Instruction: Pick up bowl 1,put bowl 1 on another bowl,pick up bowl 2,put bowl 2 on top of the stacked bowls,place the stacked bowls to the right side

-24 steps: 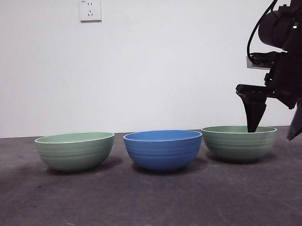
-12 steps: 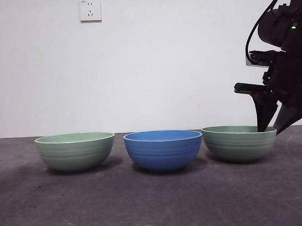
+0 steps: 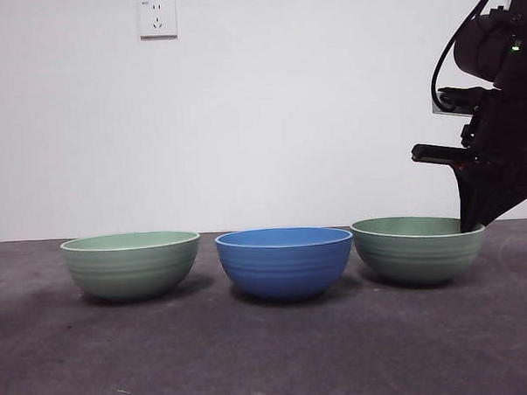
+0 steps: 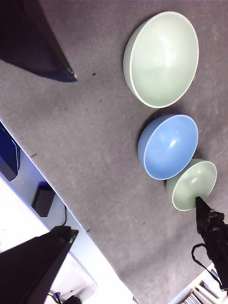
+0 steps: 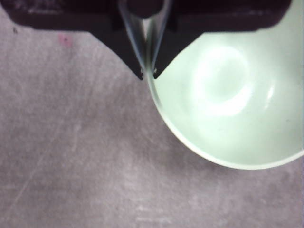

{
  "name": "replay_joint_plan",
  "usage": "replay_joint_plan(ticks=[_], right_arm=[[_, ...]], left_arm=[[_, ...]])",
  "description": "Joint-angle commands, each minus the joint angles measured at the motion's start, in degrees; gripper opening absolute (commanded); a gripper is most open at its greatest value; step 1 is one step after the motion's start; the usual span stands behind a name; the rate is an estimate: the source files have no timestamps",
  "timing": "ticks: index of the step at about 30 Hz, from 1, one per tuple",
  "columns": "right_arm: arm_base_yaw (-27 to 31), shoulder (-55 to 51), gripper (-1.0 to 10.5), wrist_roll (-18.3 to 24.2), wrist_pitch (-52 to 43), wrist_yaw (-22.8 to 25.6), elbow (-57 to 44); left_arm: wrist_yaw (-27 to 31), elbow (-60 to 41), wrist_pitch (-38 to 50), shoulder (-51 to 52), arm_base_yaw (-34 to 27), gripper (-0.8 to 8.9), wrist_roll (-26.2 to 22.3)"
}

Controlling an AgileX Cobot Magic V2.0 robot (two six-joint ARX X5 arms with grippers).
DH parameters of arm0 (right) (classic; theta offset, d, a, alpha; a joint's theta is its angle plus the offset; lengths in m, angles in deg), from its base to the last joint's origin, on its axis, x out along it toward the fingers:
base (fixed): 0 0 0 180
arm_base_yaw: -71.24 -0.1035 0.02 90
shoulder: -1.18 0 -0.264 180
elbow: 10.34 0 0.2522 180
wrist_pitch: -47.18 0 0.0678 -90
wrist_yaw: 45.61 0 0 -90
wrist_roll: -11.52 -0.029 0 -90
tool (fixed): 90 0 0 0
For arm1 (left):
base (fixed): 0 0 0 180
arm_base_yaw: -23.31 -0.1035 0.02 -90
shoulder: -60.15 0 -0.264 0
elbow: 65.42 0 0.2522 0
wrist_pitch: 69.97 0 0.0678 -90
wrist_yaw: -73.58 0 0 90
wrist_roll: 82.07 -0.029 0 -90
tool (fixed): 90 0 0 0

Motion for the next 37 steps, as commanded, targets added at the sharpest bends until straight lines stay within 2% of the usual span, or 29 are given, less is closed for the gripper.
replay_joint_plan(ticks=[1,8,15,24,30,37], right_arm=[[-0.22,-1.29,-0.1,-0.13,-0.90,0.11,0.09],[-3.34,-8.70,-0.1,-0.11,-0.92,-0.13,0.50],[-10.36,-11.30,-0.1,-0.15,-0.72,-0.24,1.46],[-18.29,-7.17,-0.1,-1.95,-4.76,0.39,1.46],[-19.76,-2.60,-0.1,-2.51,-5.79,2.12,1.46],[-19.80,0.39,-0.1,-2.51,-6.38,1.57,1.46]], left_arm=[[0.13,0.02,0.07,0.07,0.17,5.66,0.15],[0.17,0.02,0.24,-0.02,0.17,5.66,0.15],[0.15,0.02,0.28,-0.26,0.17,5.66,0.15],[0.13,0.02,0.20,-0.26,0.17,5.66,0.15],[0.13,0.02,0.07,-0.26,0.17,5.66,0.15],[0.17,0.02,0.11,-0.26,0.17,5.66,0.15]])
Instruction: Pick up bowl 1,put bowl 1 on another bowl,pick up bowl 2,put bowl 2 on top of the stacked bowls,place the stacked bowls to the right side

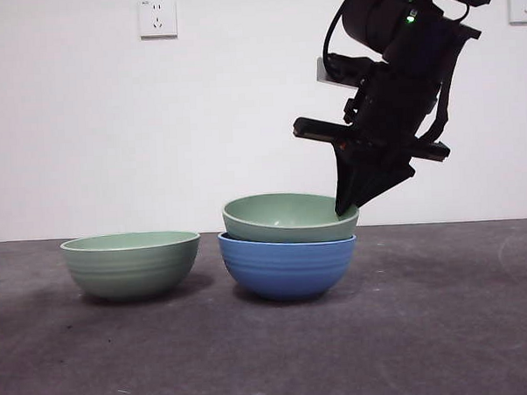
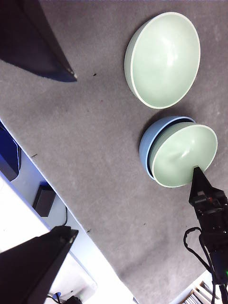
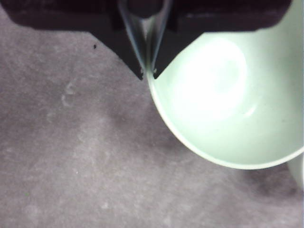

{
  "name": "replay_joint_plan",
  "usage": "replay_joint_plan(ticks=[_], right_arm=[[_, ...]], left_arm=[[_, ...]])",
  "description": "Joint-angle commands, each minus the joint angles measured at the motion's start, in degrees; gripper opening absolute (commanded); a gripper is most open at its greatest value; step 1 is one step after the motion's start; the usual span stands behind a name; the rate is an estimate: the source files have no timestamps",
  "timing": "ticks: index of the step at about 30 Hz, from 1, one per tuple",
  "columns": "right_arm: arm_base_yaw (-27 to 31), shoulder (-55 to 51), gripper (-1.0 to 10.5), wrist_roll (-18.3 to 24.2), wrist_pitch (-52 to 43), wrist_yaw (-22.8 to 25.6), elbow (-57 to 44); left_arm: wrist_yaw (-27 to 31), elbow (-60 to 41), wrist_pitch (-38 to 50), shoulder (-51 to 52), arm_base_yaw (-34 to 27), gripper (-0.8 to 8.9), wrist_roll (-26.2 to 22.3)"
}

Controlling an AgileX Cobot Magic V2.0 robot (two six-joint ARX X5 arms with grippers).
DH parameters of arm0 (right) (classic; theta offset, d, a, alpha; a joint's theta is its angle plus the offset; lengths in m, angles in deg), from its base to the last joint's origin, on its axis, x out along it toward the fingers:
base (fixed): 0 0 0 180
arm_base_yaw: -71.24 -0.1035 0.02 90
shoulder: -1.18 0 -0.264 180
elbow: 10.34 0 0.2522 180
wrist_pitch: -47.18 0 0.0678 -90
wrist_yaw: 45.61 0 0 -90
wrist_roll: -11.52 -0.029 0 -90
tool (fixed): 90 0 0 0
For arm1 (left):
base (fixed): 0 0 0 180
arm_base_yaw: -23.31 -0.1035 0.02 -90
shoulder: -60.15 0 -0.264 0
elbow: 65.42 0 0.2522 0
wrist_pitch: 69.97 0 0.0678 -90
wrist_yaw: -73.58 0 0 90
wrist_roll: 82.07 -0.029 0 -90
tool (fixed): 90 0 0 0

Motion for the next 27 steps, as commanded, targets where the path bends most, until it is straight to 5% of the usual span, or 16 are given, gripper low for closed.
replay_joint_plan(ticks=[1,5,11,27], right_arm=[[-0.15,1.29,-0.1,-0.74,-0.57,-0.39,0.07],[-0.59,1.49,0.3,-0.74,-0.61,-0.76,0.07],[-1.44,1.46,2.6,-0.74,-0.20,-2.21,0.07],[-0.70,-18.97,2.6,-0.22,10.88,-1.53,0.59]], left_arm=[[0.09,0.02,0.11,0.07,0.17,5.66,0.15],[0.09,0.02,0.13,-0.61,0.17,5.66,0.15],[0.31,0.02,1.27,-3.28,0.17,5.66,0.15],[11.08,0.02,21.40,-22.03,1.97,5.64,6.32]])
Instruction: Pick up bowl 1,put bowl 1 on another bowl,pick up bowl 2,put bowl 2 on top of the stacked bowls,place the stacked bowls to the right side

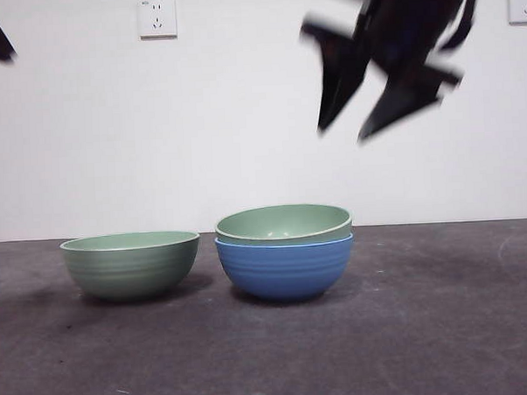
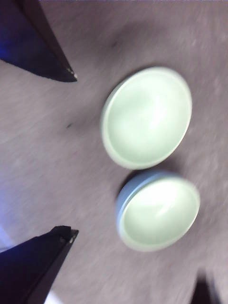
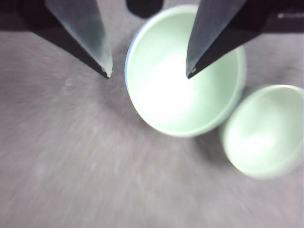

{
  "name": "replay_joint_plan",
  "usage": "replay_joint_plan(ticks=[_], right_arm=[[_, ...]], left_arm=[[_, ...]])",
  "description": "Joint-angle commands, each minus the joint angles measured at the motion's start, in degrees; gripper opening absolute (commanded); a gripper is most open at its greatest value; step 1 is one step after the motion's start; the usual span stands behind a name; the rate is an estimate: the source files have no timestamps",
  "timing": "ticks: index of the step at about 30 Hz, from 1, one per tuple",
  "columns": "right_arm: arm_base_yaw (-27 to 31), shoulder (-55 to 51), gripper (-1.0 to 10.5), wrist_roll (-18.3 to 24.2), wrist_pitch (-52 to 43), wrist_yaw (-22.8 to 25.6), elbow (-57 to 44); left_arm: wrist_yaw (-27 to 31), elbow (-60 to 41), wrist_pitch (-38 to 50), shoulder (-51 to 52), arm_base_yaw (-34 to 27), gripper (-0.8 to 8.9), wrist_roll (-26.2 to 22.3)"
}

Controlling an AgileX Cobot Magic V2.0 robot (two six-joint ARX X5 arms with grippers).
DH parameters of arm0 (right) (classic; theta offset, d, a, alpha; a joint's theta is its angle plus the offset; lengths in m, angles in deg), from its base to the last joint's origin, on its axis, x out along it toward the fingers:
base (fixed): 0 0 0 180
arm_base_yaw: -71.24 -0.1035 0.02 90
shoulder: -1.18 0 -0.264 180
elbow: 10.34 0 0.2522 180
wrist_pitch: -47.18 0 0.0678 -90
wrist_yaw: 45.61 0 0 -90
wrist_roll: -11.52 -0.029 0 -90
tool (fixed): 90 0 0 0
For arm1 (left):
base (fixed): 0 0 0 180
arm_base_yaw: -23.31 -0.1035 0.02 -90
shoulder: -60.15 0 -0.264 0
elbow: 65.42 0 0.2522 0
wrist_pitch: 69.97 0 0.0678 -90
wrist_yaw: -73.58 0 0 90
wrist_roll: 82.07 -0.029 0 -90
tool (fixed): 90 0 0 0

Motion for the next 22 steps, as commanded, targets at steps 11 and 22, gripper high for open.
replay_joint_plan(ticks=[11,22], right_arm=[[0.26,-21.55,2.6,-0.04,15.54,0.39,-0.09],[0.26,-30.47,2.6,-0.07,24.65,4.79,-0.09]], left_arm=[[17.92,6.95,12.94,-28.15,6.78,5.64,5.03],[22.71,15.04,12.41,-44.96,8.22,4.80,5.05]])
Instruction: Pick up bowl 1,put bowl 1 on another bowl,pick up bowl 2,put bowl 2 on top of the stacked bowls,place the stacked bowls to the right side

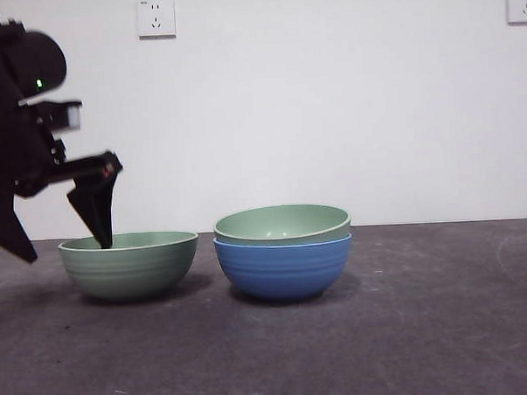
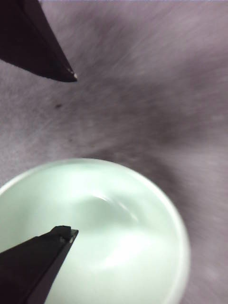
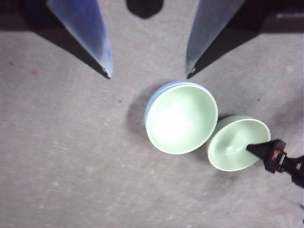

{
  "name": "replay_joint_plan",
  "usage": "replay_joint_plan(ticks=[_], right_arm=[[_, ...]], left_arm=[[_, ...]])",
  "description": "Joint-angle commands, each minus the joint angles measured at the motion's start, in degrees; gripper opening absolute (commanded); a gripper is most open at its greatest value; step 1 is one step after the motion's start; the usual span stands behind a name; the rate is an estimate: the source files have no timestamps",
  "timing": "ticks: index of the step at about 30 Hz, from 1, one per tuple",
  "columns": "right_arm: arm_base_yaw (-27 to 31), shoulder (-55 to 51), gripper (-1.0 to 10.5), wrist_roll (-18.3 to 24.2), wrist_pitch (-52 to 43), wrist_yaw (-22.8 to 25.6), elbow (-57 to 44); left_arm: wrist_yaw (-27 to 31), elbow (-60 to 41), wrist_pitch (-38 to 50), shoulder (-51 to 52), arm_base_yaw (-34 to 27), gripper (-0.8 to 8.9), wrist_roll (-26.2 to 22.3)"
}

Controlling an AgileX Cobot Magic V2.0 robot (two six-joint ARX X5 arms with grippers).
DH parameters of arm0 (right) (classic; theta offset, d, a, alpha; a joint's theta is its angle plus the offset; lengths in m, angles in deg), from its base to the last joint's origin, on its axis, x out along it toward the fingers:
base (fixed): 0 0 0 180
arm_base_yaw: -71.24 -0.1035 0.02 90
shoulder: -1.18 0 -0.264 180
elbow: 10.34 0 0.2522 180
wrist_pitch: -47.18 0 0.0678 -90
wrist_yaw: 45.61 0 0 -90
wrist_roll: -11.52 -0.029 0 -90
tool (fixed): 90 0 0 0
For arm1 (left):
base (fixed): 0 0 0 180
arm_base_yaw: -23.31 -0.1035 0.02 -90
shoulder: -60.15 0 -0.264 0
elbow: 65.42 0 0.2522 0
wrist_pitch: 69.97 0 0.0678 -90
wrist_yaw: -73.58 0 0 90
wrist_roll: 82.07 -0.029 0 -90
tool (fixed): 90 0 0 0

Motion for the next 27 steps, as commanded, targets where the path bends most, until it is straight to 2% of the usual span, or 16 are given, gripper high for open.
replay_joint_plan(ticks=[1,5,6,7,17,21,24,27], right_arm=[[-0.02,-0.50,2.6,-0.09,0.52,0.61,-0.11],[-0.02,-0.37,2.6,-0.13,2.16,0.61,-0.11],[-0.02,-0.35,2.6,-0.13,2.32,0.59,-0.11],[-0.02,-0.35,2.6,-0.13,2.29,0.59,-0.11],[-0.02,-0.07,2.5,-0.17,2.82,0.57,-0.11],[-0.02,0.02,2.5,-0.17,2.99,0.57,-0.11],[-0.02,0.24,2.5,-0.20,2.97,0.55,-0.11],[-0.02,0.46,2.5,-0.15,2.97,0.55,-0.11]], left_arm=[[-0.17,-0.17,0.28,-0.85,0.48,3.89,0.57],[-1.18,-0.17,1.03,-0.83,0.61,0.73,1.92],[-1.92,-0.17,1.07,-0.83,0.63,0.09,1.92],[-2.19,-0.17,1.07,-0.81,0.63,-0.12,1.95],[-2.32,2.56,-1.29,-0.26,0.63,-0.08,2.27],[-2.38,4.79,-3.50,4.26,1.29,-0.08,2.23],[-4.33,8.61,-5.44,7.98,3.58,-0.08,2.27],[-4.66,14.75,-8.37,8.15,8.70,-0.08,2.27]])
